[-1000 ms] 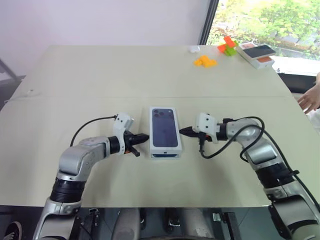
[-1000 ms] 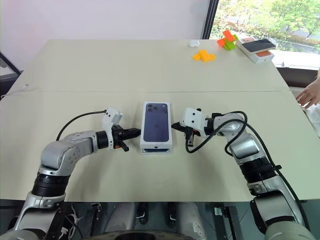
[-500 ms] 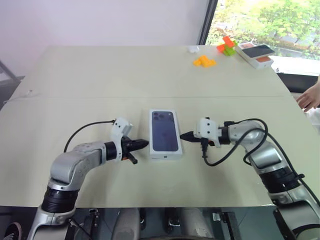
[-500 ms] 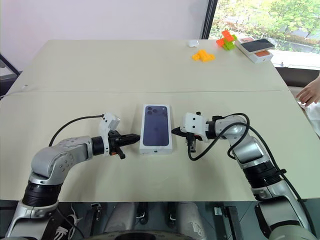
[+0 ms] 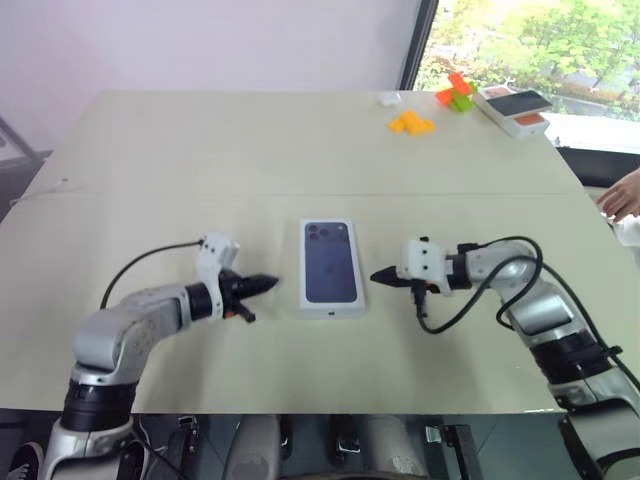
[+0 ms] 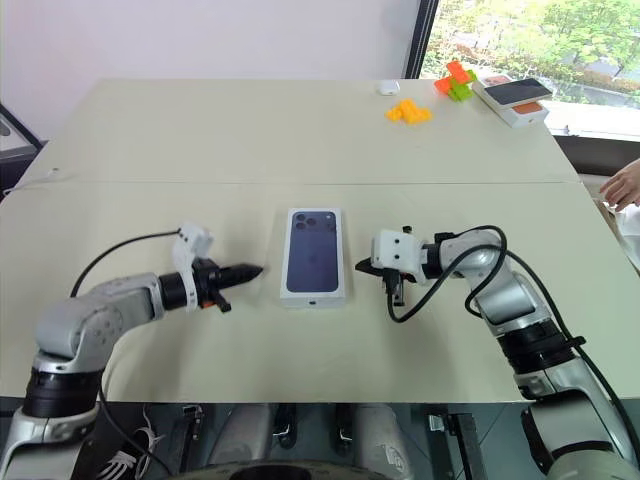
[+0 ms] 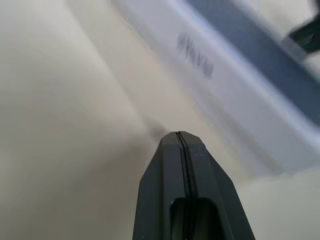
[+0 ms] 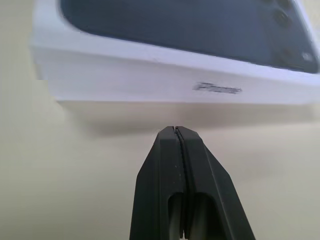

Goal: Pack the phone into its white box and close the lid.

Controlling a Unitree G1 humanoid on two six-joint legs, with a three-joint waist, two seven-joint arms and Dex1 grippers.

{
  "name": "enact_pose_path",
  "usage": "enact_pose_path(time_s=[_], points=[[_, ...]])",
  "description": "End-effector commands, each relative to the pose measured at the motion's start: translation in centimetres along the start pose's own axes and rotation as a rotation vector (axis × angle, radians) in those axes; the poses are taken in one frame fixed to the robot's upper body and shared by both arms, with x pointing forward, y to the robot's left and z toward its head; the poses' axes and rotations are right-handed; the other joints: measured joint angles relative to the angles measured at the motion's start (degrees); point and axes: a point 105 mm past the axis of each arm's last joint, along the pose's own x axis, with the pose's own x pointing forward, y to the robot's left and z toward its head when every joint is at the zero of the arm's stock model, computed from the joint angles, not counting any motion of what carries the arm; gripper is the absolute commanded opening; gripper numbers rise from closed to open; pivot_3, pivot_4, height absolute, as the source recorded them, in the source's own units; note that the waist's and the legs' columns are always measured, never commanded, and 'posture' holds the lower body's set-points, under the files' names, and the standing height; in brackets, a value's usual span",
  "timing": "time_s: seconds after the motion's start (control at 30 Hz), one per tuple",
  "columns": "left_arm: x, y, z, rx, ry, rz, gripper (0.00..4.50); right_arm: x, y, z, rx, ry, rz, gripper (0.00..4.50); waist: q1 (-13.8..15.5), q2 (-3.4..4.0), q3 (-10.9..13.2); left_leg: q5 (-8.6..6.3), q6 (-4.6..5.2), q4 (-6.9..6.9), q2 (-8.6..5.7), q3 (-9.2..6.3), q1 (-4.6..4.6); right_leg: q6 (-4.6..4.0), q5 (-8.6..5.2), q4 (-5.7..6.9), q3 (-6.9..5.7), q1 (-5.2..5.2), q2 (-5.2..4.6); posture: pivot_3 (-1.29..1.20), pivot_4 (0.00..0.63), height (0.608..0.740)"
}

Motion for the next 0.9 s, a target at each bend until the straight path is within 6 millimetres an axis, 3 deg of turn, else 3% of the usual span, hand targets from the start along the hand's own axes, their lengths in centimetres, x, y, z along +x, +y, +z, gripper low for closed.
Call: enact_pose_path(time_s=[0.03,0.13,0.27,0.47,0.57,0.7,0.9], points=[[0.2,-1.4,2.4,0.03,-0.073,-0.048,0.0,-2.0,-2.6,2.6,0.002,-0.093,-0.088,0.02,0.0,0.0,0.0,-0.01,0.01,0.01,0.0,0.0,0.0,0.0,0.0,0.0,0.0,0.01,0.0,0.0,0.15,0.737],[1.2,-2.3,3.0,0.015,-0.099,-0.079,0.0,-2.2,-3.2,3.9,0.025,-0.162,-0.114,0.02,-0.1,-0.01,0.0,-0.01,0.01,0.01,0.0,0.0,0.03,-0.08,0.05,0.0,0.0,0.07,0.0,0.0,0.15,0.737],[3.7,-3.5,0.5,0.031,-0.029,-0.099,0.0,-0.8,-1.3,6.1,0.186,-0.343,-0.061,0.02,-0.1,0.0,0.0,-0.01,0.01,0.02,0.0,0.0,0.06,-0.1,0.06,0.05,0.0,0.08,0.0,0.0,0.15,0.737],[4.0,-2.6,-2.7,0.039,0.055,-0.043,0.0,2.2,3.4,3.2,0.15,-0.203,0.023,0.02,0.0,-0.01,-0.1,-0.02,0.03,0.06,0.0,0.0,0.08,-0.1,0.06,0.07,0.0,0.11,-0.01,0.0,0.15,0.737],[3.4,-1.9,-3.9,0.031,0.093,-0.019,0.0,2.7,4.0,2.1,0.148,-0.165,0.011,0.02,-0.1,0.07,-0.1,-0.03,0.04,0.07,0.0,0.0,0.09,0.01,-0.01,0.07,0.0,0.12,-0.01,0.0,0.15,0.737],[3.0,-1.3,-3.6,0.039,0.08,-0.002,0.0,2.6,2.9,2.0,0.11,-0.152,-0.034,0.02,-0.1,0.1,-0.2,-0.03,0.04,0.05,0.02,0.0,0.35,0.09,-0.07,0.07,0.01,0.33,0.01,0.0,0.15,0.737],[4.2,-0.8,1.6,0.042,-0.078,0.013,0.0,2.7,-2.9,4.6,0.153,-0.265,-0.252,0.02,-0.1,0.09,-0.2,-0.03,0.04,0.05,0.01,0.0,0.36,0.09,-0.07,0.07,0.0,0.37,0.02,0.0,0.15,0.737]])
